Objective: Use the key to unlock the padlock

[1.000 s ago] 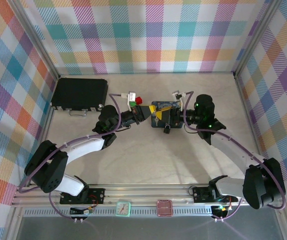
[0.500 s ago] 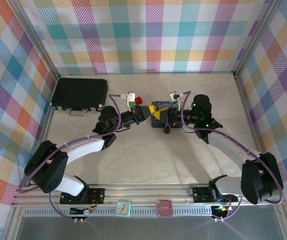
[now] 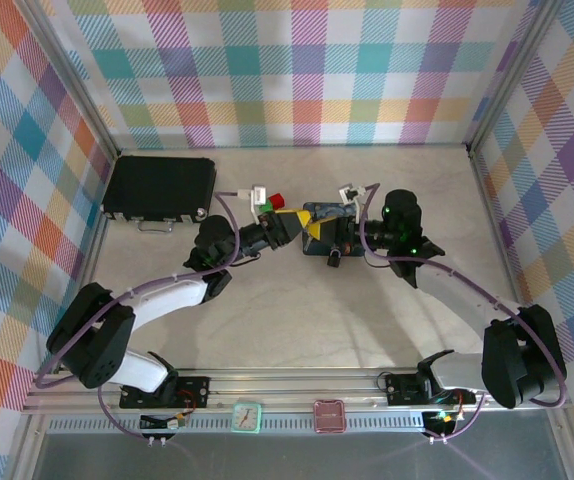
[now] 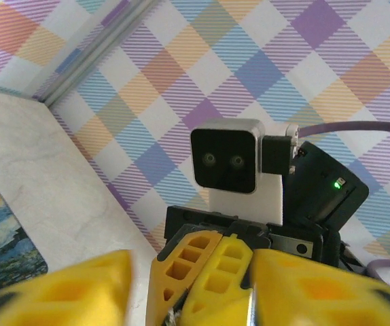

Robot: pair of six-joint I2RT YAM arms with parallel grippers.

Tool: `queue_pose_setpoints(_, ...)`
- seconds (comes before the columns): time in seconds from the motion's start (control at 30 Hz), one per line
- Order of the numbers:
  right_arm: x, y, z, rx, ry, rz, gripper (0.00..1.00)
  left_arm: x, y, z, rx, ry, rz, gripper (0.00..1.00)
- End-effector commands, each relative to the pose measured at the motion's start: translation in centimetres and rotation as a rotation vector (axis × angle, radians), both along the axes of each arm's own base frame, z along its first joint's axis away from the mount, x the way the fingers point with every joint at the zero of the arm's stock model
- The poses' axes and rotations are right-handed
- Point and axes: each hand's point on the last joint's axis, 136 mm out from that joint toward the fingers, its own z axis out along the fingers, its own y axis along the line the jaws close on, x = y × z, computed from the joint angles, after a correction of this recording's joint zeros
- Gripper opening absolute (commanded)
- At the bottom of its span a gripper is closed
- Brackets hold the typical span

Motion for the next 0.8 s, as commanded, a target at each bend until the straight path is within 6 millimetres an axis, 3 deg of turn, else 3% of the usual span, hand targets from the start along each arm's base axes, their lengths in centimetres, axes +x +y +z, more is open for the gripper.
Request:
queue_pose_setpoints(0.0, -0.2, -0.8, -0.6, -0.084, -0.058, -0.052, 0.0, 1.5, 3.1, 0.1, 0.006, 0.025, 0.164, 1.0)
queue_pose_setpoints(0.13, 0.0, -2.3, -1.7, -0.188, -0.085, -0.131, 0.0, 3.3, 5.9, -3.5, 0.181, 0.131, 0.341, 1.0)
queue_pose_setpoints(0.27, 0.4, -4.1, -3.1, -0.301, -0.101, -0.227, 0.0, 4.0, 6.2, -8.1, 0.35, 0.241, 0.37, 1.0)
queue_pose_setpoints(0.4, 1.5, -6.8, -5.1, -0.421, -0.085, -0.374, 0.0, 3.0, 2.9, -12.5, 0.479, 0.305, 0.253, 0.92)
queue_pose_setpoints(0.53, 2.5, -11.0, -8.2, -0.555, 0.045, -0.549, 0.0, 1.4, -0.6, -15.8, 0.628, 0.318, 0.168, 0.88)
queue_pose_setpoints(0.63, 2.2, -14.2, -10.3, -0.613, 0.146, -0.647, 0.0, 0.2, -2.7, -17.6, 0.713, 0.321, 0.11, 0.86)
queue_pose_setpoints(0.77, 1.3, -17.1, -11.4, -0.606, 0.212, -0.73, 0.0, -0.7, -5.2, -20.5, 0.773, 0.351, 0.04, 0.82)
